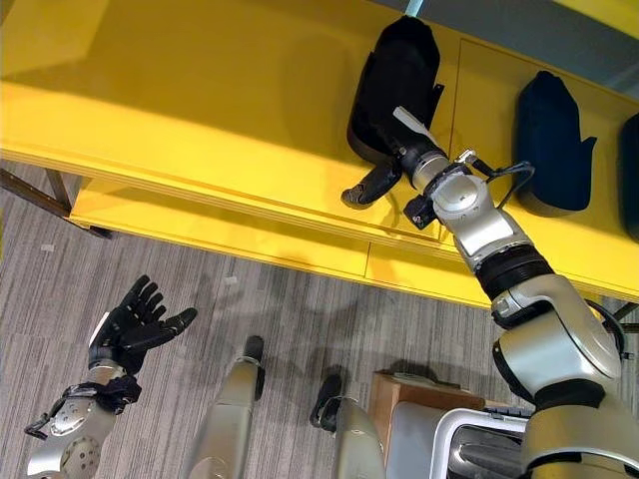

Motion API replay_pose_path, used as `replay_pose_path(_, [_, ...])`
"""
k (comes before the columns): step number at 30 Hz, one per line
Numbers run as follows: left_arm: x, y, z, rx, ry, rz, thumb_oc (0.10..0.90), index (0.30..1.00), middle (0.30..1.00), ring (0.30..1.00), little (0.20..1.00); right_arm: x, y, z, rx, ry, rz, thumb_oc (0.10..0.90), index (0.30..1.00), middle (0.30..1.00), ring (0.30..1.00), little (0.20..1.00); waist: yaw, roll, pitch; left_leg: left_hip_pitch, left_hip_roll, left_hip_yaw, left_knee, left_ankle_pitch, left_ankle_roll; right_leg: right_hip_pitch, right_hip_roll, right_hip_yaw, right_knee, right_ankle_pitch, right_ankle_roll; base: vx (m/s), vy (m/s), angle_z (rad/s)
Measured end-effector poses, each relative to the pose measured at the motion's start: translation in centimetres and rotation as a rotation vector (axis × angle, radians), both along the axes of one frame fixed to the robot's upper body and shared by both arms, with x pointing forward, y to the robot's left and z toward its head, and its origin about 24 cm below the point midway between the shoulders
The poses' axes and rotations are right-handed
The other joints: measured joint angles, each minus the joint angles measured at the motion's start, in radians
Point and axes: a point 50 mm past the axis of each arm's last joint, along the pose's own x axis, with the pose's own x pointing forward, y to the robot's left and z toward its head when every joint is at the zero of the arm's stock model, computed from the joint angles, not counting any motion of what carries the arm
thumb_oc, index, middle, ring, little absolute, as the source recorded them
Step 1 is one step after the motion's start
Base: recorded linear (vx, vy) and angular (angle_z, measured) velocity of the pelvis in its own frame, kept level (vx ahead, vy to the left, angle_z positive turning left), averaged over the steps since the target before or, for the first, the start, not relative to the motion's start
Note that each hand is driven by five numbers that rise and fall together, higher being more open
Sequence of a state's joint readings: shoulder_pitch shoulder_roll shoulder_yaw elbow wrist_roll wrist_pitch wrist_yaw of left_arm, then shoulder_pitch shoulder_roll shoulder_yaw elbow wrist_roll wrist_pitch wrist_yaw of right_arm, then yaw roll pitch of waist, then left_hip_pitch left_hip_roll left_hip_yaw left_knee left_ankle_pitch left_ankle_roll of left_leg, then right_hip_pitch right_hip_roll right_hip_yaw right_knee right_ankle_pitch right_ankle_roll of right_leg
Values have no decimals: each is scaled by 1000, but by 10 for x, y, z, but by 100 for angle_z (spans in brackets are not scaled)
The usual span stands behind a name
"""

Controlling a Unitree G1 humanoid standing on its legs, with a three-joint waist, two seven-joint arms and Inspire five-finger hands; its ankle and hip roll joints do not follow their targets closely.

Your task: Move parts from the plastic box to the shelf.

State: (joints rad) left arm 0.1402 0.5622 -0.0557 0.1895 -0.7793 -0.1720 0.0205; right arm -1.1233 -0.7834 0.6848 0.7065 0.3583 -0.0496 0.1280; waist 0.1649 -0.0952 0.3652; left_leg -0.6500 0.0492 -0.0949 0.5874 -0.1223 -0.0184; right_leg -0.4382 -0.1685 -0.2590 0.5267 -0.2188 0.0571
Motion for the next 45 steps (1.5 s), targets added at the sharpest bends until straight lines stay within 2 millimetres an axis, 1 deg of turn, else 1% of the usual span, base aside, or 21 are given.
replay_pose_path(3, [0,0,0,-1,-1,-9,900,1000,1000,1000,1000,-4,-3,-4,-10,3,13,900,1000,1000,1000,1000,0,0,0,-1,-1,0,2,-1,2,0,-1,0,0,0,1,0,0,0])
replay_pose_path(5, [0,0,0,-2,-1,-10,900,1000,1000,1000,1000,-4,-2,-3,-14,3,24,900,1000,1000,1000,1000,-4,0,0,-2,-1,1,2,-1,2,-1,-1,1,0,1,2,0,0,0])
replay_pose_path(9, [-1,0,-1,-3,0,-10,900,1000,1000,1000,1000,-9,-6,-6,-23,11,36,900,1000,1000,1000,1000,-11,-1,0,-2,-1,1,3,-2,3,0,-1,0,0,1,4,0,0,0])
replay_pose_path(14, [-1,-1,-1,-3,2,-11,900,1000,1000,1000,1000,-9,-8,-7,-29,21,38,900,1000,1000,1000,1000,-22,-1,0,-2,-1,1,4,-2,3,-1,-1,1,3,1,4,0,0,0])
replay_pose_path(24, [-2,-1,-1,-4,2,-15,900,1000,1000,1000,1000,-12,-22,-8,-50,37,1,900,1000,1000,1000,1000,-23,-1,0,-2,-1,1,5,-2,3,-2,-2,1,5,1,5,0,0,0])
replay_pose_path(41, [-5,0,-4,-6,14,-22,900,1000,1000,1000,1000,-13,-26,-7,-57,38,-9,900,1000,1000,1000,1000,-24,-1,0,-5,-1,2,5,-2,3,-6,-2,1,8,0,5,0,0,0])
replay_pose_path(44, [-7,0,-6,-6,21,-20,900,1000,1000,1000,1000,-14,-23,-5,-50,32,2,900,1000,1000,1000,1000,-25,-1,0,-6,-1,2,6,-2,3,-7,-2,1,8,0,5,0,0,0])
replay_pose_path(45, [-8,1,-5,-5,21,-18,900,1000,1000,1000,1000,-15,-20,-2,-45,23,20,900,1000,1000,1000,1000,-25,-1,0,-7,-1,2,6,-2,3,-7,-2,1,8,0,5,0,0,0])
